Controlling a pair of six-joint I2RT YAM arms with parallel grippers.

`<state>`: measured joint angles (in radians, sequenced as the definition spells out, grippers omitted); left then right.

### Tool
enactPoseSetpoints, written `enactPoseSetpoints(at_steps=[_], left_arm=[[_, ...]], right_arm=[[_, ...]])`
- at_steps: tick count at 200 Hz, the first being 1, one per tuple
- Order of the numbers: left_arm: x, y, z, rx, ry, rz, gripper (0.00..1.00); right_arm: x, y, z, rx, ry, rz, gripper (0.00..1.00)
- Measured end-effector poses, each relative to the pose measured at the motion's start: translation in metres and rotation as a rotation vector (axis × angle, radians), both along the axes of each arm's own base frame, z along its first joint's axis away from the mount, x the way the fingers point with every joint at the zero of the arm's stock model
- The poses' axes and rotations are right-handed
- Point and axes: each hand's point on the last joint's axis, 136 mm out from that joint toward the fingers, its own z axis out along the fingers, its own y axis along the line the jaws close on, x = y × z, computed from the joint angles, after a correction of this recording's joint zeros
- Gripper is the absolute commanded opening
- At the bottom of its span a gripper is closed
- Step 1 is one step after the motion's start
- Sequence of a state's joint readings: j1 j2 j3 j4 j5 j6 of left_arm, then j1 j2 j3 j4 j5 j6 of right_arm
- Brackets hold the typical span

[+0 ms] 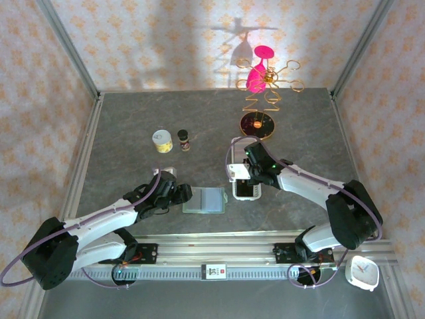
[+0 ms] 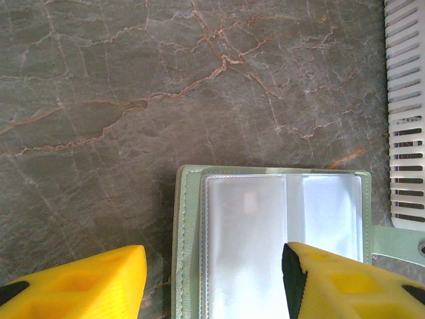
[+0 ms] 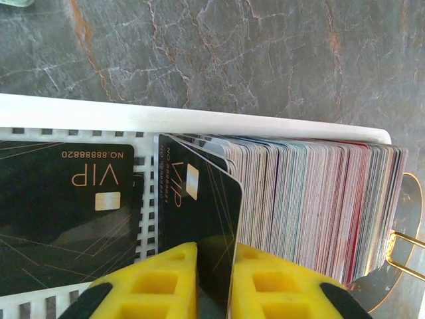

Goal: Put the credit cards into the card holder

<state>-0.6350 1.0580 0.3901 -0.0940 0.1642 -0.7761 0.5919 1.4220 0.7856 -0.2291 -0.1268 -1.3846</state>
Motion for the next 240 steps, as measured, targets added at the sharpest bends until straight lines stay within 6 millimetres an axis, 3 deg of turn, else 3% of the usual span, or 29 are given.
enactPoseSetpoints(at_steps=[27,93,101,111,146,182,216,240], left_arm=[[0.0,0.0,-0.001,0.002,0.003,0.0,0.58],[-0.001,0.0,-0.003,0.006,0.009,-0.001,0.57],[-0.001,0.0,-0.003,0.006,0.009,-0.001,0.56],[-0.001,0.0,-0.003,0.006,0.009,-0.001,0.56],[-0.001,0.0,-0.003,0.006,0.009,-0.001,0.56],[-0.001,0.001,-0.004,0.007,0.01,-0.001,0.56],[-0.002,0.002,-0.006,0.01,0.015,-0.001,0.56],[-0.002,0.002,-0.006,0.01,0.015,0.0,0.56]], right_arm=[[0.0,0.0,0.0,0.004,0.001,-0.006,0.25],[0.002,-0.001,0.001,0.004,-0.005,-0.014,0.25],[0.002,-0.001,0.001,0.005,-0.004,-0.016,0.33],[0.002,0.0,0.0,0.002,-0.004,-0.013,0.5],[0.003,0.0,-0.005,0.004,0.008,-0.023,0.64],[0.009,0.004,-0.011,0.008,-0.001,-0.022,0.63],[0.016,0.008,-0.013,0.012,-0.021,-0.019,0.48],[0.016,0.008,-0.013,0.012,-0.023,-0.016,0.47]])
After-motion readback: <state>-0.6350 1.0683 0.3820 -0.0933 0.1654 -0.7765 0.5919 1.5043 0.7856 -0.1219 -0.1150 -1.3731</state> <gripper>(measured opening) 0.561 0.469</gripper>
